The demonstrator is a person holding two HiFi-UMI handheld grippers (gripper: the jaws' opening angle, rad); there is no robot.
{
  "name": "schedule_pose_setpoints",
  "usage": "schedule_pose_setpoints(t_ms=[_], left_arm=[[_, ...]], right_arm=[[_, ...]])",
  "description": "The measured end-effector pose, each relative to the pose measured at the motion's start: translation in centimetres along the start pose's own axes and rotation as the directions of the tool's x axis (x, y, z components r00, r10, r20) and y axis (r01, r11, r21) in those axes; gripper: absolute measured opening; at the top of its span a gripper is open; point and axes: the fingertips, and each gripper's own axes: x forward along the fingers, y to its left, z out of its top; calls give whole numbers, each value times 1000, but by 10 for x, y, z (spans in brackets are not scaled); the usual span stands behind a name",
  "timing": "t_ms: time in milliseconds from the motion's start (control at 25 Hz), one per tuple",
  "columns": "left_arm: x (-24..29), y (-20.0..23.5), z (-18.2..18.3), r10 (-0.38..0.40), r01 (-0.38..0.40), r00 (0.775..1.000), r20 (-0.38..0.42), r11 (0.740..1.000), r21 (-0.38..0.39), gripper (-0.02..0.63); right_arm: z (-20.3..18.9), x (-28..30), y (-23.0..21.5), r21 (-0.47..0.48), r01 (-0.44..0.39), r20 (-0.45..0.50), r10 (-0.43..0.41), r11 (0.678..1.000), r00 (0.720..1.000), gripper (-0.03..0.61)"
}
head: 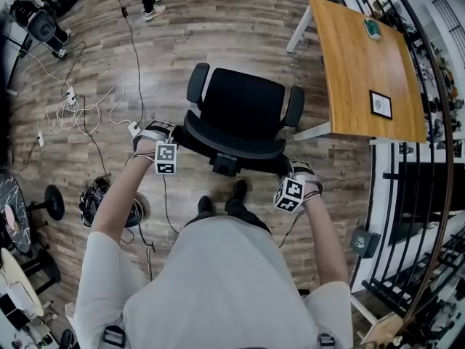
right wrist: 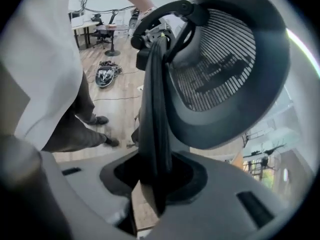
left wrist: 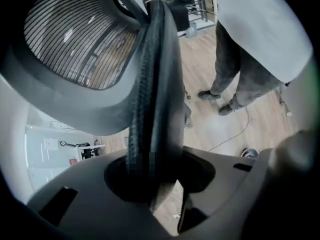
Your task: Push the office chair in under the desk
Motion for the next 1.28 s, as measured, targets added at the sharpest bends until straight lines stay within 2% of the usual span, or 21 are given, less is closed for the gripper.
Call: schedule_pose_setpoints(t_ms=[200,360,480,720,960,1280], left_arm=[[-1,-5,0,1,-1,1000,-5,1000,-2,115],[-1,-7,1,-34,34,999,-2,999,0,107],[0,-5,0,-28,28,1000,-10,999,-18,108],[6,5,1,-3,0,999,-39,997,-77,110],[12,20,0,47,-57,997,-69,986,-158,117],[23,38,-7,50,-65,995,-83,980,-190,118]], right_arm=[[1,1,3,-27,20,23,-19,999,1000,111],[2,1,3,-24,-27,45,28,999,999,110],[2,2,0,-27,-43,61,45,999,997,110],[-5,14,-22,-52,10,35,-8,999,999,104],[-13,32,-53,-105,104,-6,-105,989,994,94],[-11,46,-83,-139,140,10,-140,980,990,86]])
